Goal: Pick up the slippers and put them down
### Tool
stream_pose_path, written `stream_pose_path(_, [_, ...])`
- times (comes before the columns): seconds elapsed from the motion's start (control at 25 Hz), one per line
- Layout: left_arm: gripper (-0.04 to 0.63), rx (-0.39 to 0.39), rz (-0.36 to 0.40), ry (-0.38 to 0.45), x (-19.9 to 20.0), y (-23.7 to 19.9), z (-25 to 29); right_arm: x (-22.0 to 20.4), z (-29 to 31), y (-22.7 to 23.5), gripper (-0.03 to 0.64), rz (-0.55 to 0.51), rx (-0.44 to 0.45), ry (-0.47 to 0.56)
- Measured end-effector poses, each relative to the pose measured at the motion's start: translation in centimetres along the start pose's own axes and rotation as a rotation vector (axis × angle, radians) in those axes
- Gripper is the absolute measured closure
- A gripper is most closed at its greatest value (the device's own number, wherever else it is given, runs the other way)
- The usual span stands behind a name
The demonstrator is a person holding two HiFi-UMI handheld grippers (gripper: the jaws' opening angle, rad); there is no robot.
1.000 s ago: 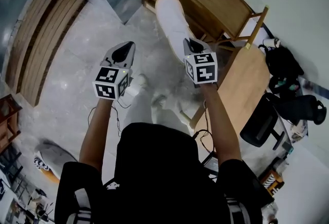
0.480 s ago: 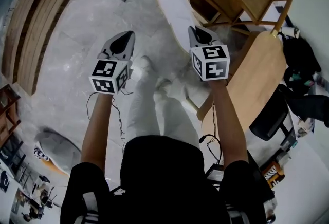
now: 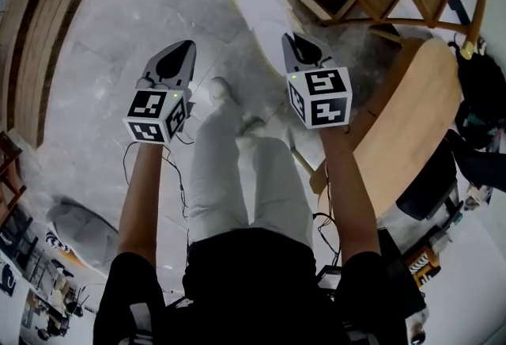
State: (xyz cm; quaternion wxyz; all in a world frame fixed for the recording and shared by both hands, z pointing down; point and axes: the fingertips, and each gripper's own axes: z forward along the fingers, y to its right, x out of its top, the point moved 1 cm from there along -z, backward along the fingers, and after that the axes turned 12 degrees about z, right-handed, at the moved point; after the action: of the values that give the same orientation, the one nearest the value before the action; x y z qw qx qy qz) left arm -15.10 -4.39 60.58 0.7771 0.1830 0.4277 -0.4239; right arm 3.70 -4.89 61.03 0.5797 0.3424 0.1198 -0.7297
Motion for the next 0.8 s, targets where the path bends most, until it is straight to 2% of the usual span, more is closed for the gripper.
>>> stream_pose_path(0.44, [0.588, 0.033, 0.032, 0.01, -8.7, -1.7, 7.0, -7.6, 8.7, 2.8, 0.609, 0.0, 0.017, -0.009])
stream_pose_path(0.6, [0.588, 0.022, 0.025, 0.006, -10.7, -2.1, 9.1, -9.3, 11.4, 3.6, 0.609, -0.002, 0.021, -0.006])
stream_pose_path(0.8, [0.588, 0.046, 0.038, 0.018, -13.5, -3.8, 11.7, -10.9, 15.3, 4.4, 0.609, -0.013, 0.034, -0.003])
